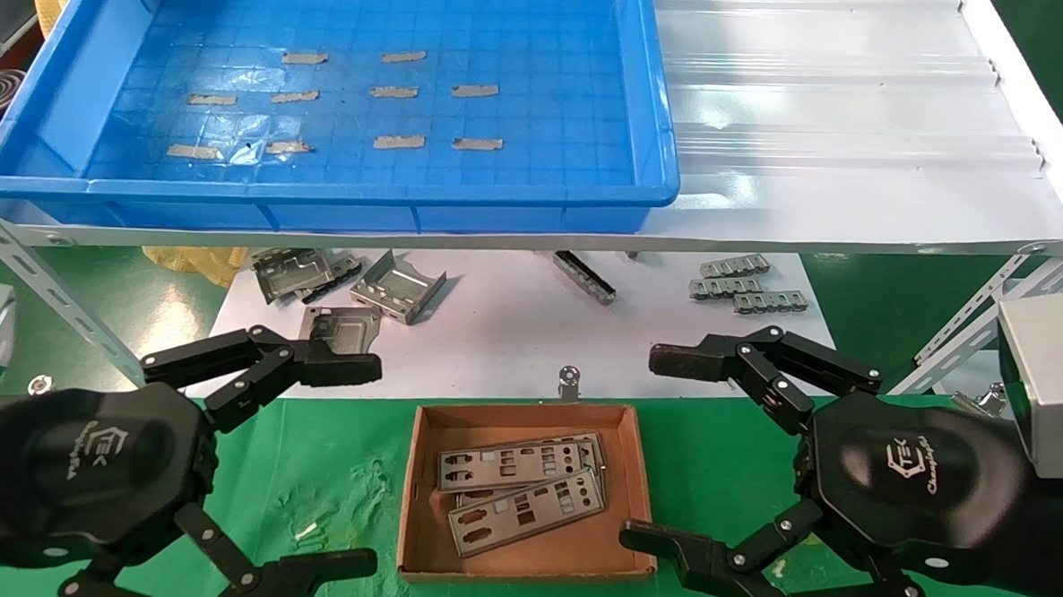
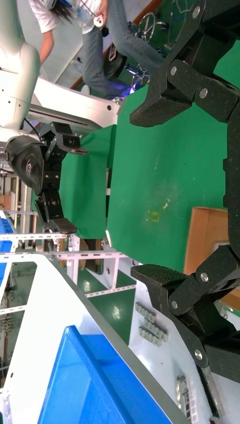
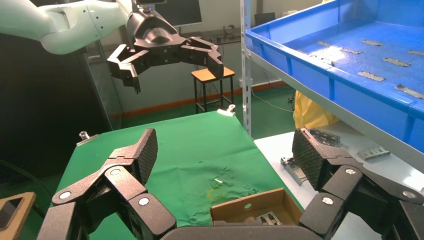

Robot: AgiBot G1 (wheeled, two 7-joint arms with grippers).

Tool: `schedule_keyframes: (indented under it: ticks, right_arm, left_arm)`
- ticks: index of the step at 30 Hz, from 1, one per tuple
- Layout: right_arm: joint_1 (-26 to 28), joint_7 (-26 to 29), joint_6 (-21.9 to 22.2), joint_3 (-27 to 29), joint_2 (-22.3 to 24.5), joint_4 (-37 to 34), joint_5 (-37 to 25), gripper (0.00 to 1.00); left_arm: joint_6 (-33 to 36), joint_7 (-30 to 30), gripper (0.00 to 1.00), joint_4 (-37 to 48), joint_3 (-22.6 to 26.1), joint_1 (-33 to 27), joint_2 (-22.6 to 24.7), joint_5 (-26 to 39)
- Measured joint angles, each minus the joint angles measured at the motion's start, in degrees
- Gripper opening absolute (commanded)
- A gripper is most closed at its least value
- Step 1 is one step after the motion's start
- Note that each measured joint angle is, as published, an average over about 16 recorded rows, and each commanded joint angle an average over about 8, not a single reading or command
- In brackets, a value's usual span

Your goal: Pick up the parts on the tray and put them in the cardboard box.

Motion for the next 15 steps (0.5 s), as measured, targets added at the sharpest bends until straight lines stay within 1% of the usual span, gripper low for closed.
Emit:
schedule_keyframes:
  ticks: [15]
  right_arm:
    - [0.00,0.00,0.00,0.00,0.00,0.00,0.00,1.00]
  left_arm:
    - [0.00,0.00,1.00,0.00,0.00,0.00,0.00,0.00]
